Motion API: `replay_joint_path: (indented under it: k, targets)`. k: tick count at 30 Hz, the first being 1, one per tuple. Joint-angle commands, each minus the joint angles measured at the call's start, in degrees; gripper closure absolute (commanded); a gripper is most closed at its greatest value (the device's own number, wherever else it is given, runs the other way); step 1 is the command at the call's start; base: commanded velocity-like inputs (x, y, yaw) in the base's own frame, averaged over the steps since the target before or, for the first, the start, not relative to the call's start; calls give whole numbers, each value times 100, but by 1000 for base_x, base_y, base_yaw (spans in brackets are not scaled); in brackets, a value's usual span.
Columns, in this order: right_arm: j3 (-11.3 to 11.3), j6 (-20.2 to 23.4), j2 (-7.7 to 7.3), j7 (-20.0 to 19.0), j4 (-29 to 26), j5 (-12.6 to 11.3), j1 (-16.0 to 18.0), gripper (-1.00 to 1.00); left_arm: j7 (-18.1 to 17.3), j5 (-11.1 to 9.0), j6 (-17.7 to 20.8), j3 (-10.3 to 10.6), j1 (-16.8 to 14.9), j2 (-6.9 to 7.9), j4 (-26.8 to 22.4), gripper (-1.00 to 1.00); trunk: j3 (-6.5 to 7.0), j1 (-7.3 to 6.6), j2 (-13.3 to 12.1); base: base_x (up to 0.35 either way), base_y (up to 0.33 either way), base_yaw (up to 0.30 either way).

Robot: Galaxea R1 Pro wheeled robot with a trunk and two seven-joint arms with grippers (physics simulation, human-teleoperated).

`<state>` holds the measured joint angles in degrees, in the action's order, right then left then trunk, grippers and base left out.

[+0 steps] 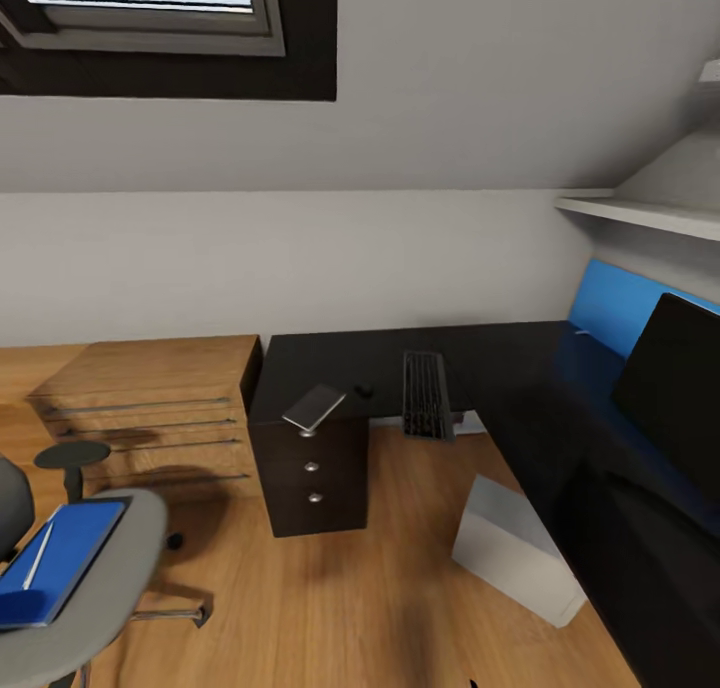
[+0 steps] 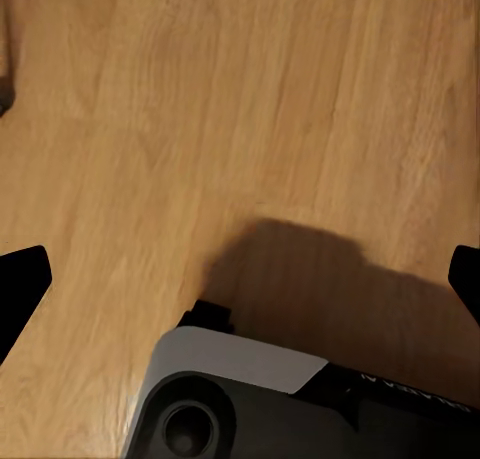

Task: In the bedroom, organize the workspace by keeping the computer under the desk, ensuring the monitor is on the desk, placing the keyboard on the desk next to the monitor, placing the mouse on the desk next to the keyboard, moving the folder from the swivel chair onto the desk next to the mouse, stacking the notebook on top of the folder with the pen on top of the notebook, and positioning the swivel chair next to the desk.

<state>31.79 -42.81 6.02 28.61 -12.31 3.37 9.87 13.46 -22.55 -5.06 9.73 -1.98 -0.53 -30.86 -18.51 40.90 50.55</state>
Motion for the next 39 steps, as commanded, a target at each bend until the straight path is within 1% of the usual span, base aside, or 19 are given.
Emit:
replay_joint_path:
  k: [1, 15, 18, 22, 25, 29, 30, 31, 33, 36, 39]
  targets:
    - [20, 0, 2, 57, 9, 36, 6, -100, 43, -61, -30, 47, -4, 7, 1, -100, -7, 4, 4, 297, 201, -151]
    - [20, 0, 4, 57, 9, 41, 6, -100, 43, -63, -36, 43, -4, 1, 1, -100, -7, 4, 4, 276, 223, -23]
    - [20, 0, -1, 57, 9, 38, 6, -100, 48, -65, -37, 40, -4, 6, 1, -100, -7, 4, 4, 224, 87, 0]
    - [20, -1, -11, 57, 5, 32, 6, -100, 48, -58, -40, 38, -4, 1, -11, -100, -7, 4, 4, 56, 14, 0]
    - [15, -4, -16, 57, -7, 27, 6, -100, 58, -57, -48, 36, -4, 1, -83, -100, -7, 4, 4, 13, 3, 0]
    - [7, -9, -20, 63, -53, 24, 6, -100, 83, -67, -48, 5, -4, 1, -435, -100, -7, 4, 4, 4, 1, 0]
    - [5, -9, -21, 67, -169, 24, 6, -100, 86, -72, -48, 1, -4, 1, -654, -100, -7, 4, 4, 1, 0, 0]
    - [4, -9, -21, 70, -227, 24, 6, -100, 86, -73, -48, 1, -4, 1, -702, -100, -7, 4, 4, 1, 0, 0]
    - [0, 0, -21, 78, -459, 24, 6, -100, 91, -73, -47, 2, -4, 1, -797, -100, -42, 48, 85, 0, 0, 0]
    - [-13, 29, -32, 80, -899, -9, 12, -100, 89, -68, -47, 2, -4, 1, -868, -100, -96, 114, 205, 0, 0, 0]
    - [-194, 32, -101, 21, -1246, -370, 34, -100, 82, -66, -49, 6, -4, 1, -920, -100, -150, 179, 325, 0, 0, 0]
